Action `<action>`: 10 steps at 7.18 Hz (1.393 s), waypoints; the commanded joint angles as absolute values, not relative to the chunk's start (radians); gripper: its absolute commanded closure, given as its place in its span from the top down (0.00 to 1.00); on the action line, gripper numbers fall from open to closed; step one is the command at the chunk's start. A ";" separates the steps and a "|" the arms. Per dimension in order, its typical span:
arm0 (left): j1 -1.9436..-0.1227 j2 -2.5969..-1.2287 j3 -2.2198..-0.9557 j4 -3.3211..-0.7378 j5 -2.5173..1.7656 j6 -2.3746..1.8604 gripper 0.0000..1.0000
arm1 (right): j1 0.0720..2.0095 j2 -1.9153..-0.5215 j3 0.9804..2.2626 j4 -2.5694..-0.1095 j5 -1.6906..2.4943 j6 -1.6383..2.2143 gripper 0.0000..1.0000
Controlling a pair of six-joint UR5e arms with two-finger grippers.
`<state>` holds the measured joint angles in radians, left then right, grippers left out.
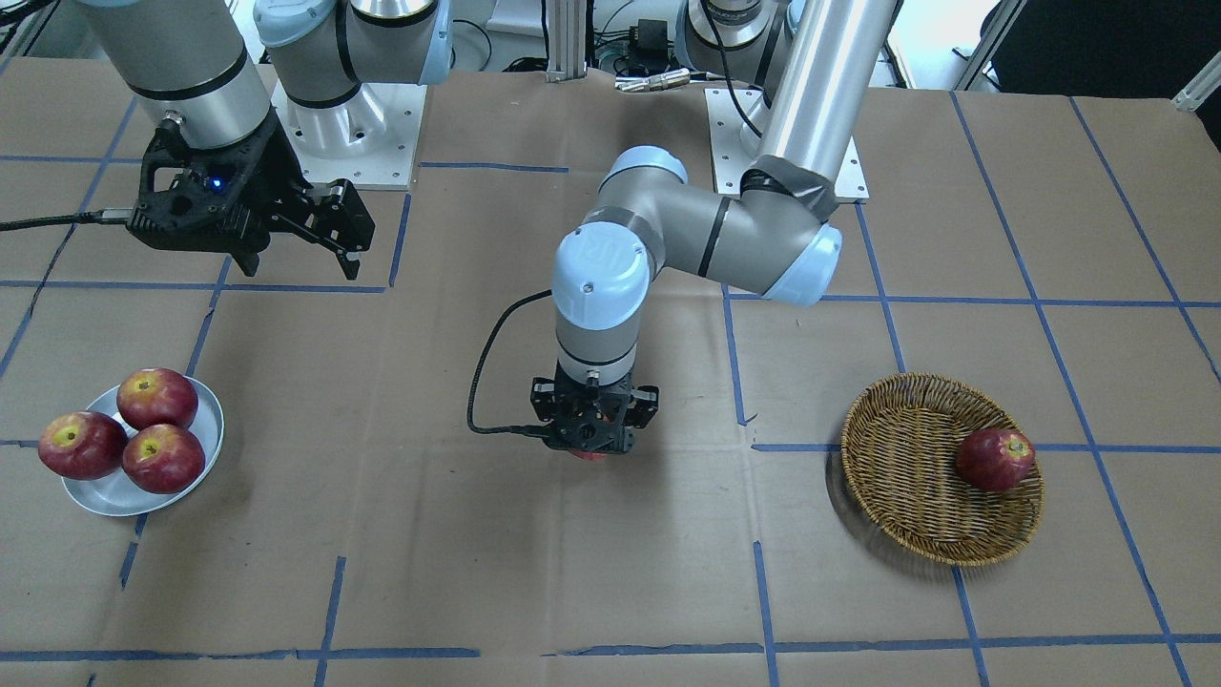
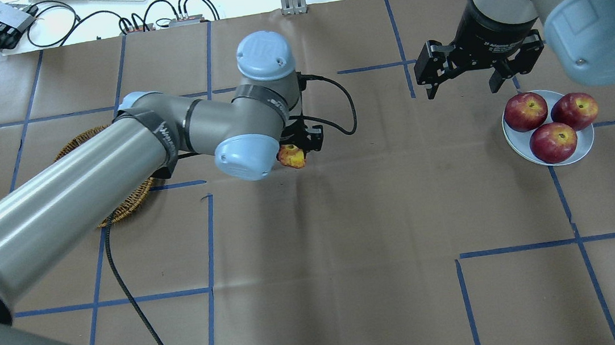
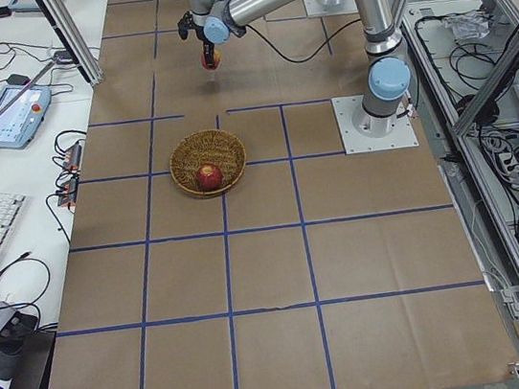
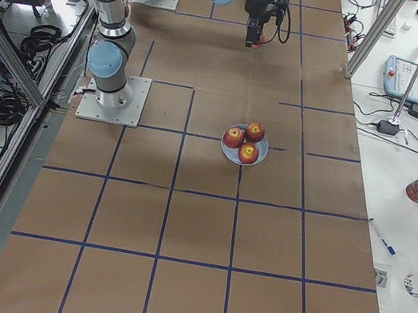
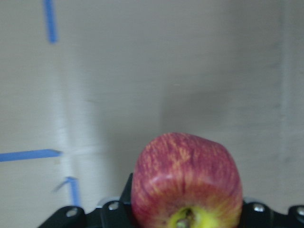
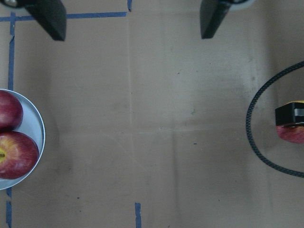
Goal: Transfer apple from basket to plate
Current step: 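Lift the apple with the left gripper and carry it toward the table center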
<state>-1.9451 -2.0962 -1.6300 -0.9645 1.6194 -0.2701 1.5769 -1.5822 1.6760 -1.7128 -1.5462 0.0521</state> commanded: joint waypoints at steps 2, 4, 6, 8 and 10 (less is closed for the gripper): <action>-1.990 -2.161 -1.578 -0.956 1.648 -0.285 0.54 | 1.577 -1.583 1.677 -1.713 -1.546 0.052 1.00; -1.990 -2.172 -1.580 -0.956 1.637 -0.284 0.58 | 1.577 -1.582 1.677 -1.713 -1.546 0.052 1.00; -1.990 -2.175 -1.582 -0.956 1.649 -0.285 0.91 | 1.577 -1.582 1.677 -1.713 -1.548 0.051 1.00; -1.991 -2.146 -1.578 -0.972 1.640 -0.288 0.99 | 1.577 -1.582 1.677 -1.713 -1.548 0.052 1.00; -1.994 -2.056 -1.539 -1.058 1.635 -0.290 0.99 | 1.577 -1.582 1.677 -1.713 -1.546 0.052 1.00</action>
